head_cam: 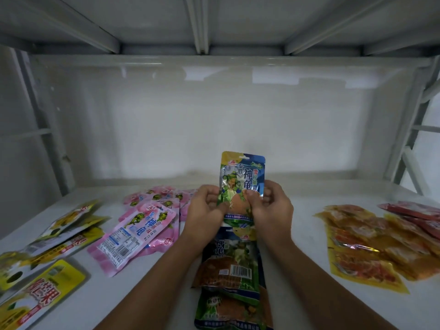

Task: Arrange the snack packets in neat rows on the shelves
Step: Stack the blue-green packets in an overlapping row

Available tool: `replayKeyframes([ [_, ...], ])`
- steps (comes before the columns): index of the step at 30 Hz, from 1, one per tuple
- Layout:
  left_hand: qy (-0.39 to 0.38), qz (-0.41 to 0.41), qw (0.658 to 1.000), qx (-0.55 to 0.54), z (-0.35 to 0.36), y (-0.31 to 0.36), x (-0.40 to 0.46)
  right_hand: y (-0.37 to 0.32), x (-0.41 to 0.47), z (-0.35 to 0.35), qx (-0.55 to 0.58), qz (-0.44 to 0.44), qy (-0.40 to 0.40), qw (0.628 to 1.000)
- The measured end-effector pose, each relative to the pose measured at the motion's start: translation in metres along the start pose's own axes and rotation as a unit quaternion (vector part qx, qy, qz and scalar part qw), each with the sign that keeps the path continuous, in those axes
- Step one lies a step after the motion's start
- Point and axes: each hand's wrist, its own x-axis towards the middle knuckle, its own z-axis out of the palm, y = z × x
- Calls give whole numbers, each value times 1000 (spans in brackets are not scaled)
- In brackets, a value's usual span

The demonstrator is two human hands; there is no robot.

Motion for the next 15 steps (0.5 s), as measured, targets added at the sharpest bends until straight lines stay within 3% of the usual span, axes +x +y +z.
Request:
replayKeyframes([
  [3,-19,-23,997,-74,2,1,-2,-1,0,3,32,7,-9,999],
  [8,27,-39,988,-149,1,3,5,2,0,6,26,9,-64,998],
  [15,-15,-105,982,-154,2,6,3,7,1,4,-63,-54,-96,992],
])
